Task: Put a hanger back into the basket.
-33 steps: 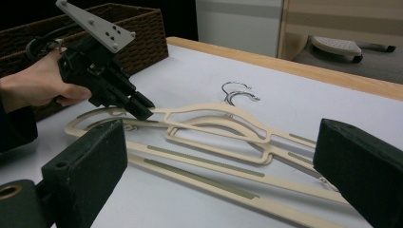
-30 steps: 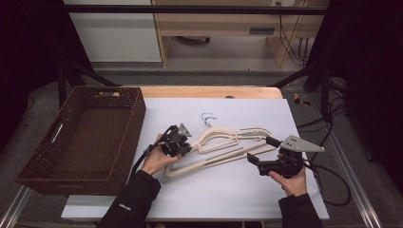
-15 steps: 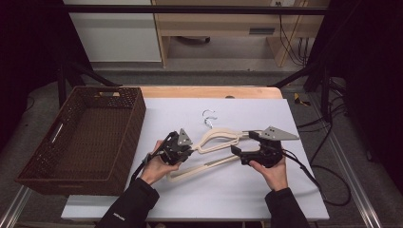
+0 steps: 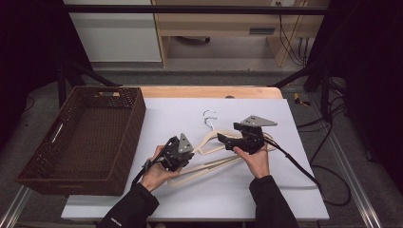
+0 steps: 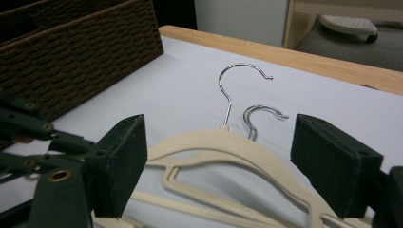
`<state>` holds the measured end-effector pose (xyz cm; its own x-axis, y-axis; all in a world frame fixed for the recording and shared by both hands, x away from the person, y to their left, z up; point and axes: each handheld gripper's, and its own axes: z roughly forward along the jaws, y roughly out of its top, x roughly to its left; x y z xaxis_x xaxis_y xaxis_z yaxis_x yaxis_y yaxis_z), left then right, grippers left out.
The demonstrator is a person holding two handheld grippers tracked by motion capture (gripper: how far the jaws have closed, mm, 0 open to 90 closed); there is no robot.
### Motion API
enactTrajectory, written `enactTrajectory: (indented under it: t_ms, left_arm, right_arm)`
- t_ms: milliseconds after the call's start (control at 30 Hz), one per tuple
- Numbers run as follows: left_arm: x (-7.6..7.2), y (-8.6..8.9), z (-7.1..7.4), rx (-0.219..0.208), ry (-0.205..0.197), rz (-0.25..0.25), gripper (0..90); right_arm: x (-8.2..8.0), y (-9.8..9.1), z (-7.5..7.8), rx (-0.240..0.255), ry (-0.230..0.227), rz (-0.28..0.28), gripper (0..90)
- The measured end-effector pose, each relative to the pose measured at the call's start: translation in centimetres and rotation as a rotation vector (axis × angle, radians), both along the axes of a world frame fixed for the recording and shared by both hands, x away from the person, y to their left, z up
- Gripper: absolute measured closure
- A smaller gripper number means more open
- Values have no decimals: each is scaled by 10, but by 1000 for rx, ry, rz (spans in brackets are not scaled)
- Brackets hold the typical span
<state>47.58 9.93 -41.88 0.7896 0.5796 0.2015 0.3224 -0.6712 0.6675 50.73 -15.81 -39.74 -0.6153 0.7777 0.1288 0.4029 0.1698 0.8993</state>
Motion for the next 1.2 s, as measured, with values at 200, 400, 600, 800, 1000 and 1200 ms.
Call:
enactTrajectory:
  t_ms: [200,400,600,800,1000,1200]
  left_arm:
    - [-5,-2,0,-1,-17,3,793]
    - [-10,-3,1,12,-27,-9,794]
    - [-13,-5,1,17,-29,-13,794]
    - [-16,-7,0,26,-25,-18,794]
    - [-16,-7,0,33,-33,-16,793]
    - [-18,-8,0,34,-37,-25,794]
  right_arm:
    - [16,15,-5,-32,23,-8,265]
    - [31,23,-10,-46,24,-21,317]
    - [43,30,-15,-42,39,-13,418]
    - [50,34,-24,-61,71,-19,516]
    - [56,35,-30,-75,105,-18,649]
    - [57,36,-32,-81,141,-17,774]
